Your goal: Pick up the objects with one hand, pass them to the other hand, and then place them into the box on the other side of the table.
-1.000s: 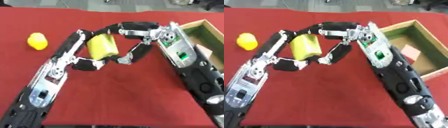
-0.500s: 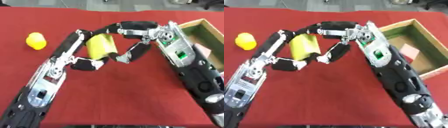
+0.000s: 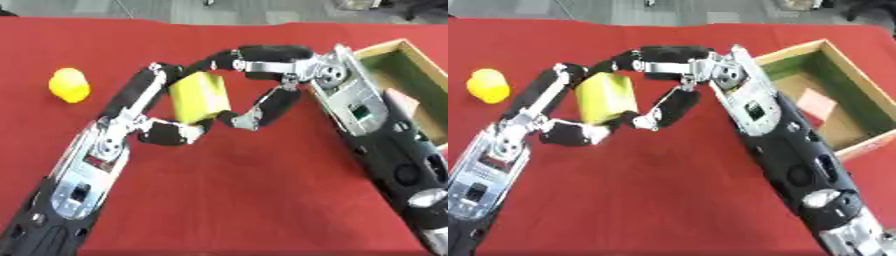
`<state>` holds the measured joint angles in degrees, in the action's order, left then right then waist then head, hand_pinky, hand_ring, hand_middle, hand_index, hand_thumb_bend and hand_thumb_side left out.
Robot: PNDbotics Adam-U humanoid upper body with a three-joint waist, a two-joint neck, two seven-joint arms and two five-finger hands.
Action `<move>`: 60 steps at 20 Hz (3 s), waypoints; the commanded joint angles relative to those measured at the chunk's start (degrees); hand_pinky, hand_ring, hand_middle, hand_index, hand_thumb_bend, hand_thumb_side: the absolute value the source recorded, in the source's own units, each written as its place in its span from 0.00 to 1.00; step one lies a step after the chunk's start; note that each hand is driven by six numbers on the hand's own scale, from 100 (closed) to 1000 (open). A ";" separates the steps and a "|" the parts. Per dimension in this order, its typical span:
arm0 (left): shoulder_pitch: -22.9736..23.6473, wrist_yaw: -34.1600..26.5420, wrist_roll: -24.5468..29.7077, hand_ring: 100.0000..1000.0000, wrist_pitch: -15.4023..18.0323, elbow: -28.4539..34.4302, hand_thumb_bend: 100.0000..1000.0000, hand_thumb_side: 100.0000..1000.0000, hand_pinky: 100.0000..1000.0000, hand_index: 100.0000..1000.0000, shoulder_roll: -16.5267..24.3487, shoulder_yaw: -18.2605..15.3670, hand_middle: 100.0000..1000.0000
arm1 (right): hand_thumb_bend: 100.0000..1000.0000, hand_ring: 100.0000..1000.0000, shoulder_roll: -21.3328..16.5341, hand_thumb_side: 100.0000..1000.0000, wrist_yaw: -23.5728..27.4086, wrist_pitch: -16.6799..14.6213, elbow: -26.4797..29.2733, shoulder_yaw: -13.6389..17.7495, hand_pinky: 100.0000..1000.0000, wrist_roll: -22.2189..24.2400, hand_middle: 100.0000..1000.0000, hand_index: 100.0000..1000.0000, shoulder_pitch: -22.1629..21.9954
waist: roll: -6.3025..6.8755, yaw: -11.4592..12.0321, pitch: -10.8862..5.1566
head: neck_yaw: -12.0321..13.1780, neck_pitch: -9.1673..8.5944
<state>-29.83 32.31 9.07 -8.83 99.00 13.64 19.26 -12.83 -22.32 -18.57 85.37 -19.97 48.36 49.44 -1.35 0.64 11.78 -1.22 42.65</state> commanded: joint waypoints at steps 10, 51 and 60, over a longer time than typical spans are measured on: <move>-1.86 -0.87 -0.07 0.45 1.29 9.42 0.00 0.08 0.59 0.50 -0.23 0.22 0.40 | 0.13 1.00 -0.90 0.22 -1.16 -1.20 -2.81 0.19 1.00 1.52 0.87 1.00 0.25 | 0.20 0.02 -0.87 | -0.29 -0.29; -4.68 -3.98 1.40 0.45 3.61 10.77 0.00 0.09 0.59 0.51 -1.87 1.55 0.40 | 0.14 1.00 0.22 0.24 -4.05 -3.57 -5.71 -1.31 1.00 0.32 0.77 0.96 1.12 | -0.03 0.06 -1.09 | -0.82 -0.13; -5.29 -5.10 1.32 0.45 4.30 10.63 0.00 0.11 0.59 0.52 -2.42 1.54 0.40 | 0.12 1.00 0.28 0.23 -4.39 -3.79 -5.90 -1.63 1.00 0.45 0.67 0.86 1.09 | -0.20 0.06 -1.20 | -0.70 0.07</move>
<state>-30.24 29.22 10.89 -6.39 99.22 14.06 19.44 -12.28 -22.48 -21.19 83.30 -19.82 46.51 50.94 -1.67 0.74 11.76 -2.08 42.71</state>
